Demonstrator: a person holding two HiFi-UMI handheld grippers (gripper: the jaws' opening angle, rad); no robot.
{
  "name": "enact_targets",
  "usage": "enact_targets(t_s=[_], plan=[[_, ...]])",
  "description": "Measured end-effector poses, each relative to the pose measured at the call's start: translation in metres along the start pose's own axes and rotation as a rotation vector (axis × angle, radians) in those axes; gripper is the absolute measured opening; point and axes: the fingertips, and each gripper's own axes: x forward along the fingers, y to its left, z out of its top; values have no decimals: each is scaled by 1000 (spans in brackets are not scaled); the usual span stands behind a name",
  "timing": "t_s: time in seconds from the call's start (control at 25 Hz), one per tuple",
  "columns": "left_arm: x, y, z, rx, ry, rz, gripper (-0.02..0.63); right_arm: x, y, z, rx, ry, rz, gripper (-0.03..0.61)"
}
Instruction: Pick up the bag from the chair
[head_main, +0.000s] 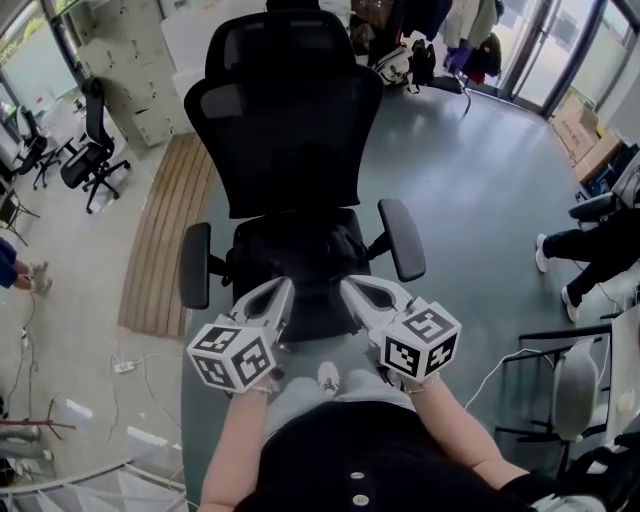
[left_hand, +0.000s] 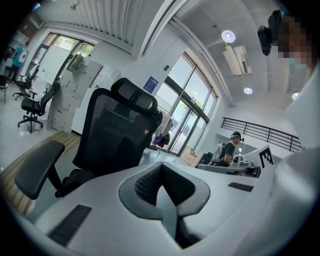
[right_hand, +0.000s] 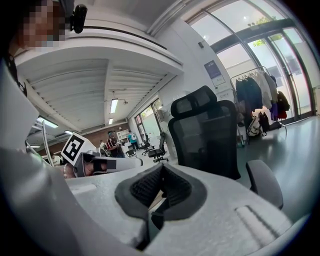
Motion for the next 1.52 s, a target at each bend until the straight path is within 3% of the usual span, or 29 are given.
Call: enact_targets(t_s=[0.72, 1.52], plan=[[32, 19, -9, -54, 38, 62, 17, 13, -40, -4, 57, 32, 13, -2], [57, 94, -9, -89, 124, 121, 18, 81, -79, -11, 135, 88, -68, -2]])
